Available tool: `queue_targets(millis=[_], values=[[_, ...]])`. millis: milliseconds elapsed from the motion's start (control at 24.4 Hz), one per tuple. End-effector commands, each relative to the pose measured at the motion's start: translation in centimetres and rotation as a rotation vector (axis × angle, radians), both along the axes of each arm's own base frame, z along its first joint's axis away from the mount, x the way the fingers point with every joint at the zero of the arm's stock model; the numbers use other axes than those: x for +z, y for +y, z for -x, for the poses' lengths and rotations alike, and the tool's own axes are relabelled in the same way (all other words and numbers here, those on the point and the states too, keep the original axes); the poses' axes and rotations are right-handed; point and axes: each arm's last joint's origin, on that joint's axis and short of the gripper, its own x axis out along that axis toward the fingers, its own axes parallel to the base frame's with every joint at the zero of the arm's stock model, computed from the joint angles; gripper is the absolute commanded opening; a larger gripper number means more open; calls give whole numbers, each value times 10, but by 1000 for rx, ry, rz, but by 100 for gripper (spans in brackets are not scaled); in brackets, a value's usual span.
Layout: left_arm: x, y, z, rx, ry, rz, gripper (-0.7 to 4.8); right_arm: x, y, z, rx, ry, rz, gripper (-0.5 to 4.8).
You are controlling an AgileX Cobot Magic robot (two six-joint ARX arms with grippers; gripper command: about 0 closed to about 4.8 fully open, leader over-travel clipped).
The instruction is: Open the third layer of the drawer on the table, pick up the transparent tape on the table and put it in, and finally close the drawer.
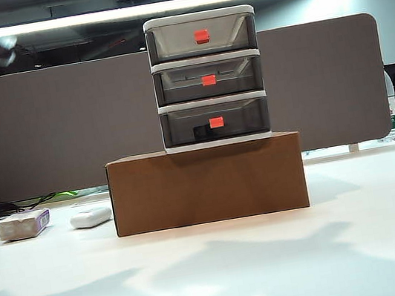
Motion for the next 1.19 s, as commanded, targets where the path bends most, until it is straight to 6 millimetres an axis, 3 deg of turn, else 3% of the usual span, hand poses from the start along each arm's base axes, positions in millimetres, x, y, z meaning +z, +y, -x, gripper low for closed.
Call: queue_targets(millis=[41,287,698,1190], values=[[-9,6,9,30,8,106,-6,-26,-5,11,16,-55,-54,-5],[-28,11,18,38,11,188,-6,-67,-10,20,2,-16,-126,-5],[-49,14,23,50,28,254,-6,-115,-18,35,2,-81,-155,-5],[-50,18,20,213,20,268,-6,-123,-32,52,-160,-72,-130,-5]])
